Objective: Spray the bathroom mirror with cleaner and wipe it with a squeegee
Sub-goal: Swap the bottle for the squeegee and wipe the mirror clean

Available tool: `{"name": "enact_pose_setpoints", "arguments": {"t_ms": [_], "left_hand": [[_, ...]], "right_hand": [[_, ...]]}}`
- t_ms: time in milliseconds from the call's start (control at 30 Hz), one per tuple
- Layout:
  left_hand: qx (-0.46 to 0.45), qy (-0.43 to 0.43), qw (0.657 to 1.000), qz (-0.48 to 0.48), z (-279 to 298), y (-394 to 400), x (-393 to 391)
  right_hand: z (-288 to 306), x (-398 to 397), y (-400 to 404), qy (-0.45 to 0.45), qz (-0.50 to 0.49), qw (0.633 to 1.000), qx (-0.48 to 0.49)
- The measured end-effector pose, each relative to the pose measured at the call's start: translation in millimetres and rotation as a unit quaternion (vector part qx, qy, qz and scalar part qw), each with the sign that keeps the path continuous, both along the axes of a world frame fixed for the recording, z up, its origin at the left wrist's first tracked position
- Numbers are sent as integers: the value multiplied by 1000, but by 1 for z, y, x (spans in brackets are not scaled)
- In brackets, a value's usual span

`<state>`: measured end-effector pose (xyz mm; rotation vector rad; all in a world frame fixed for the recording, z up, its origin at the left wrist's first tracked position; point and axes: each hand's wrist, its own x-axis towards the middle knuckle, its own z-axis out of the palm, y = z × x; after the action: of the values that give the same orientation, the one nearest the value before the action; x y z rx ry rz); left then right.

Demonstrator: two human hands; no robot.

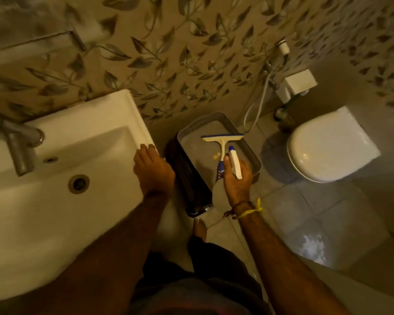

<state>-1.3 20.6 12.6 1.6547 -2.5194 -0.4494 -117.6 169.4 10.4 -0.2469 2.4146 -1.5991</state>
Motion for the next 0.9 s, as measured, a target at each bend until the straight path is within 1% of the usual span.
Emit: {"name": "enact_pose_setpoints", "arguments": {"t_ms": [167, 367, 500, 700, 900], "left_hand": [[-15, 7, 1000, -5, -9, -3, 2], [-39, 28, 999, -14, -12, -3, 3], [-61, 30, 998, -11, -13, -3, 3], [-70, 39, 997, -6, -11, -2, 2], [-72, 48, 996, -1, -10, -1, 1]], "right_hand": [[-37, -30, -46, -40, 21, 999, 26], [-67, -58, -103, -65, 31, 997, -13], [-82, -67, -127, -89, 63, 994, -27], [-114, -77, -136, -125, 85, 988, -44], [-136, -82, -116, -146, 104, 984, -16]]}}
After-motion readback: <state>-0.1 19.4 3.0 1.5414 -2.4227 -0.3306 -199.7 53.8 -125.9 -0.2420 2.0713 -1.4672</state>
